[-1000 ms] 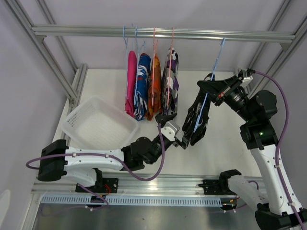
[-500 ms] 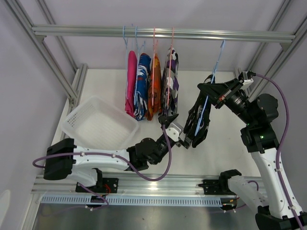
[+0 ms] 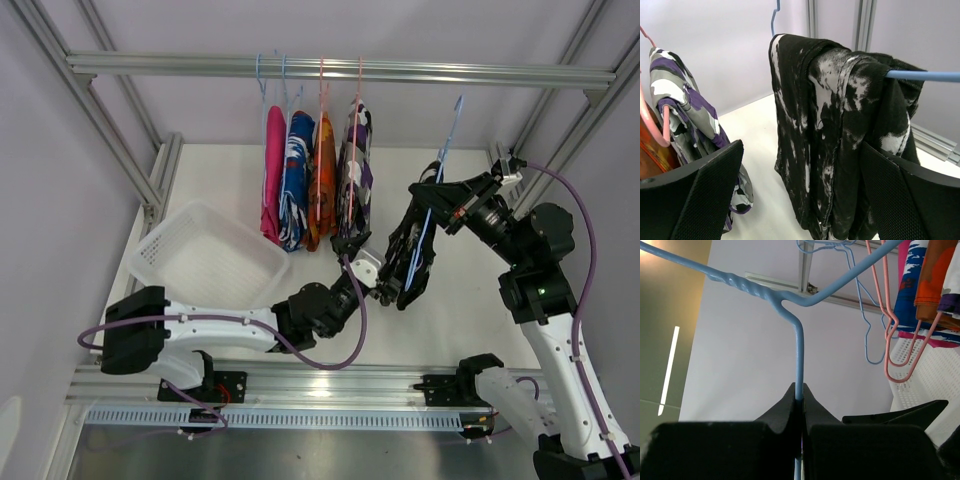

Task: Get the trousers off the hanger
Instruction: Remove the trousers from the hanger, then place the trousers in the bin.

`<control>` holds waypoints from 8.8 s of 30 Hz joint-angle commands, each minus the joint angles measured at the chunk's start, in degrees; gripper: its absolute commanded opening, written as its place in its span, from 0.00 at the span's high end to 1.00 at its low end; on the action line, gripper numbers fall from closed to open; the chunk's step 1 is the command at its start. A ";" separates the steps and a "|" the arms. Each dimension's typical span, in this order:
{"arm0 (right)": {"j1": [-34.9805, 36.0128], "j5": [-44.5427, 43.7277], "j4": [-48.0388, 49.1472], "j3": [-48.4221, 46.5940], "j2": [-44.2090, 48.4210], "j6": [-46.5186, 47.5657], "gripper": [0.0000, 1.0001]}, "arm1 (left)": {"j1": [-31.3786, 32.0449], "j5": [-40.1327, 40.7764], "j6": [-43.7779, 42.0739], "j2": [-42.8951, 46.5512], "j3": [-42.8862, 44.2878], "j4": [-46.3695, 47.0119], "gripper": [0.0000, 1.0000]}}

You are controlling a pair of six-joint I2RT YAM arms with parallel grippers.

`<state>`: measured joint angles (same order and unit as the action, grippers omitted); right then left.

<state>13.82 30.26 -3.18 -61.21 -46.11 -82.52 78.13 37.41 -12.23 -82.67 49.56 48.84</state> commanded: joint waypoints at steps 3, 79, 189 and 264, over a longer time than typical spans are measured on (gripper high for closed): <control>0.59 0.41 12.23 -0.58 2.25 -1.32 1.00 | -0.43 0.74 0.72 -1.79 3.61 4.69 0.01; 14.21 -9.52 13.19 15.68 12.53 1.66 1.00 | -3.51 -0.14 -10.71 1.98 3.09 20.69 0.99; 14.12 -3.01 21.72 35.98 0.67 22.32 1.00 | -3.42 19.89 -13.88 79.51 5.02 -37.94 0.99; 10.87 -1.34 18.39 37.04 0.66 27.32 1.00 | -40.42 31.15 24.62 49.28 -4.39 -63.96 0.99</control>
<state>25.17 28.56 14.37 -24.21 -47.13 -57.19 38.79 69.67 7.35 -31.70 40.93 -16.27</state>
